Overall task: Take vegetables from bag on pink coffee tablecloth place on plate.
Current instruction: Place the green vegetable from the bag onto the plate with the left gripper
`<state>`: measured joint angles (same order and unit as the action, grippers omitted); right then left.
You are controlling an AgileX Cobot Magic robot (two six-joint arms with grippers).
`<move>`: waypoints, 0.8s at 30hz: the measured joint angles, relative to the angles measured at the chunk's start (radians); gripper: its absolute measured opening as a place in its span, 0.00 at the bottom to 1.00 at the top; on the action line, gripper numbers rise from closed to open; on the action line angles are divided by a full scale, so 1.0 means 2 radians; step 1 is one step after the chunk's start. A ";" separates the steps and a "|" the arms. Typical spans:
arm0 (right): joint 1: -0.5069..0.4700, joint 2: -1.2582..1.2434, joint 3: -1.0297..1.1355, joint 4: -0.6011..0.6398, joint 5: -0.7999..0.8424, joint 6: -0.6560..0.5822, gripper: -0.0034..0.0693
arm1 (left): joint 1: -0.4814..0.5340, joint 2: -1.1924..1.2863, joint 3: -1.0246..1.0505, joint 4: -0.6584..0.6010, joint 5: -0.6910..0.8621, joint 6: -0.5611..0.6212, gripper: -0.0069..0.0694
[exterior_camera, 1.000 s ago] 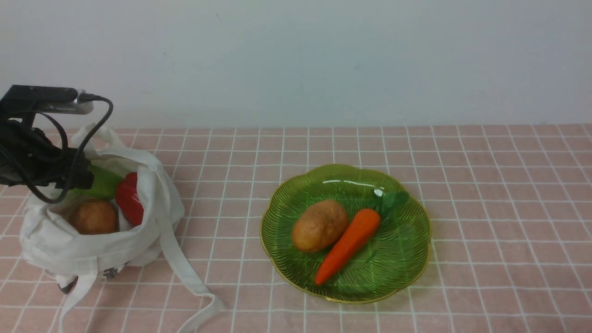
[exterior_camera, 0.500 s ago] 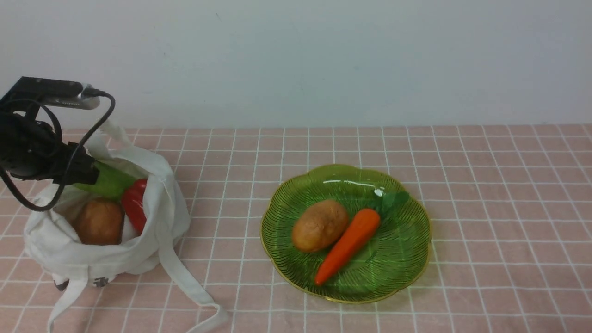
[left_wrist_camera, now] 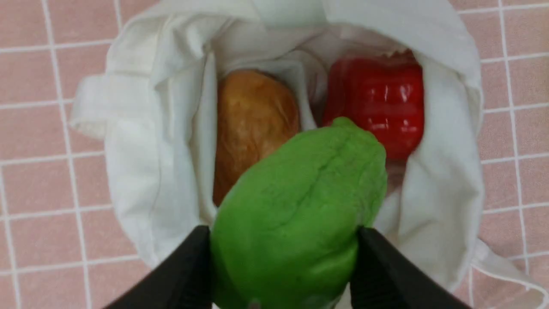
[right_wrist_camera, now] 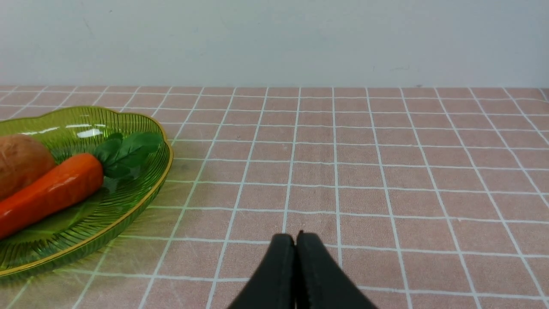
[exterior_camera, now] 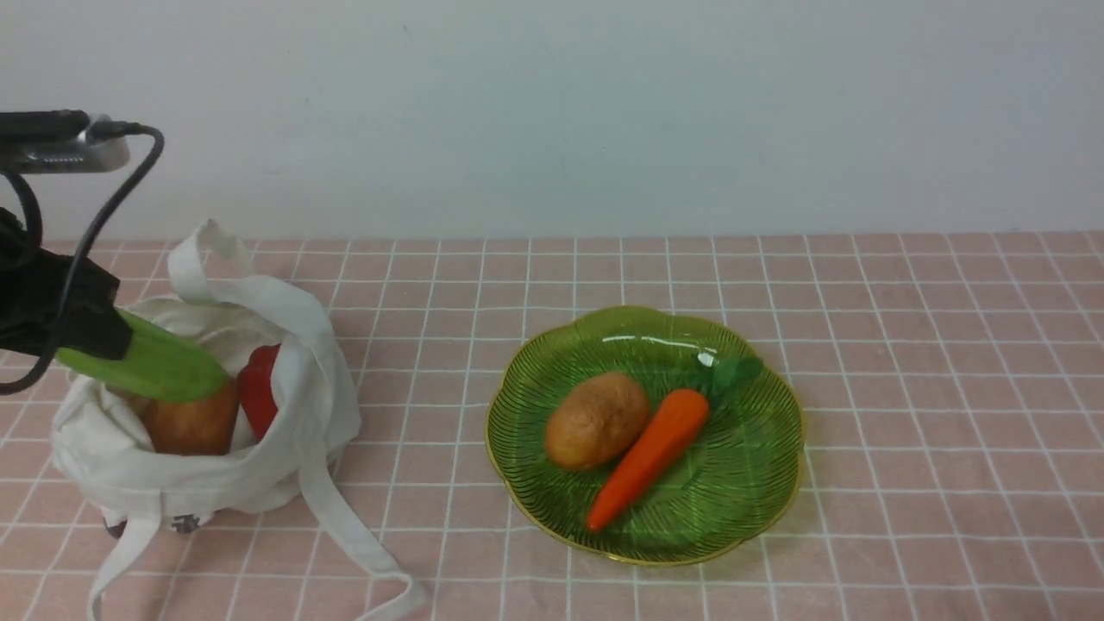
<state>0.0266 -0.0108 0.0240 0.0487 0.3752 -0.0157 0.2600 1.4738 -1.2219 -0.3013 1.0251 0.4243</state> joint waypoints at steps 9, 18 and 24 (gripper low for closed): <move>0.000 0.000 0.000 0.000 0.000 -0.003 0.03 | -0.086 -0.105 0.000 -0.078 -0.010 -0.006 0.57; 0.000 0.000 0.000 0.000 0.000 -0.003 0.03 | -0.312 -0.032 0.000 -0.093 -0.151 -0.002 0.57; 0.000 0.000 0.000 0.000 0.000 -0.003 0.03 | -0.378 0.067 0.000 -0.083 -0.320 0.000 0.57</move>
<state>0.0266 -0.0108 0.0240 0.0487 0.3752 -0.0222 -0.4952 1.6073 -1.2219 -0.4677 0.3852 0.4252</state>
